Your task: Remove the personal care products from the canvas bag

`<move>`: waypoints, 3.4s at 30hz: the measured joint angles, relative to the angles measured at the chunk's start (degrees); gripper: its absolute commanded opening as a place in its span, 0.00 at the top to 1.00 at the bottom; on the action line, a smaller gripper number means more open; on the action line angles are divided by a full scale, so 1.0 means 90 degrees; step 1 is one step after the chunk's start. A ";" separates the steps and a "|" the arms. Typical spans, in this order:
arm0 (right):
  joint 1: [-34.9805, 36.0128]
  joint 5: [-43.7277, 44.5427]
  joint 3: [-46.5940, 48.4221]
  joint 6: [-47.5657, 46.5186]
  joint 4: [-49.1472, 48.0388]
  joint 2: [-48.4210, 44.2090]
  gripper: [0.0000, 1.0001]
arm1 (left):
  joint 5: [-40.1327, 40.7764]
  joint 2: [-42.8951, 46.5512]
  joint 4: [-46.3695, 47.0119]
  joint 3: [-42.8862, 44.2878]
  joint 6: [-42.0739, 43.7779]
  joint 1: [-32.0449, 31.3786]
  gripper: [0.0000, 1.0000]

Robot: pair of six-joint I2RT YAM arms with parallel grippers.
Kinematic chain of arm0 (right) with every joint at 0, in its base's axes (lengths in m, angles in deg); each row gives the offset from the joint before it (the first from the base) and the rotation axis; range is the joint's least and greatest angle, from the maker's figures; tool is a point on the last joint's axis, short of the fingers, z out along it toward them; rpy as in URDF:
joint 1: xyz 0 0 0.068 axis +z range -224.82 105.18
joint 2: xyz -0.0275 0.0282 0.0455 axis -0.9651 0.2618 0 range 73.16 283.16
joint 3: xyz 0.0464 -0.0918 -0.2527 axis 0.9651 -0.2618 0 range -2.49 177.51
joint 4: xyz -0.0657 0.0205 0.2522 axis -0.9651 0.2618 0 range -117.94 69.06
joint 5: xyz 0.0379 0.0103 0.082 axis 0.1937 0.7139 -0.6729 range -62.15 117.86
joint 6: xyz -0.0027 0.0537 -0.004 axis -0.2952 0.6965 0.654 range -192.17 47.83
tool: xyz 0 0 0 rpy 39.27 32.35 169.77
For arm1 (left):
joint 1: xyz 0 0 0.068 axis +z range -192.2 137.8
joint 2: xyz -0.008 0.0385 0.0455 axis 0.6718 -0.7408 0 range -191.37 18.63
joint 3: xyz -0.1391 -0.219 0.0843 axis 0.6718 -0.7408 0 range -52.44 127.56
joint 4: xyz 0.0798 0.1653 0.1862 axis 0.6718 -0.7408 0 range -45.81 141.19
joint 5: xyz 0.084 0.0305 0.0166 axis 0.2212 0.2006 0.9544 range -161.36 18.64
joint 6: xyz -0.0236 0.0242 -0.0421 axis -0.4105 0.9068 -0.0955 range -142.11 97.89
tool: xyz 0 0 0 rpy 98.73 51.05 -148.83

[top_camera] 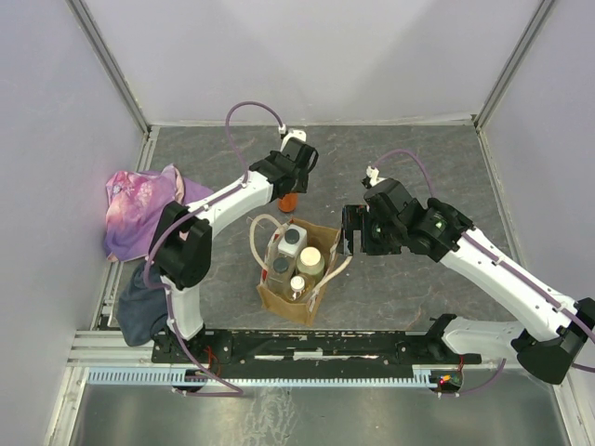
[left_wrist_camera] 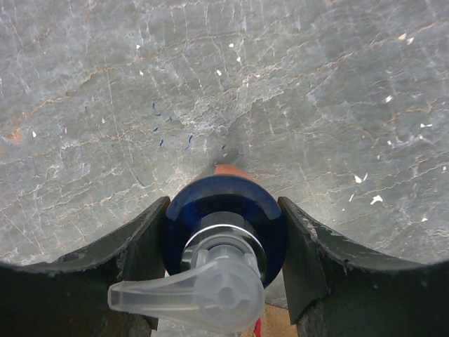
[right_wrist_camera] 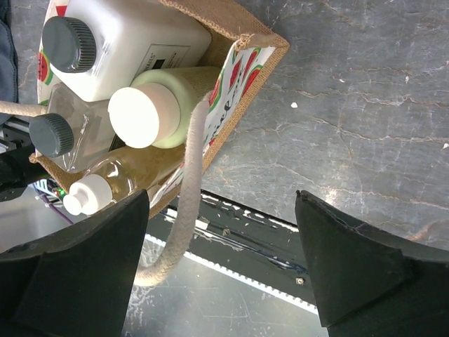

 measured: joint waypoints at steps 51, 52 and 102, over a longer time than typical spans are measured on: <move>0.0000 -0.0838 -0.0381 0.0063 -0.0590 0.0119 0.97 | -0.0996 0.3604 -0.1154 -0.1933 -0.1685 -0.1574 0.30; 0.0000 -0.0838 -0.0381 0.0063 -0.0588 0.0119 0.97 | -0.0996 0.3604 -0.1156 -0.1991 -0.1690 -0.1588 0.30; 0.0000 -0.0828 -0.0415 0.0083 -0.0607 0.0124 0.96 | -0.0724 0.1700 -0.3881 0.3432 -0.0763 -0.1843 0.83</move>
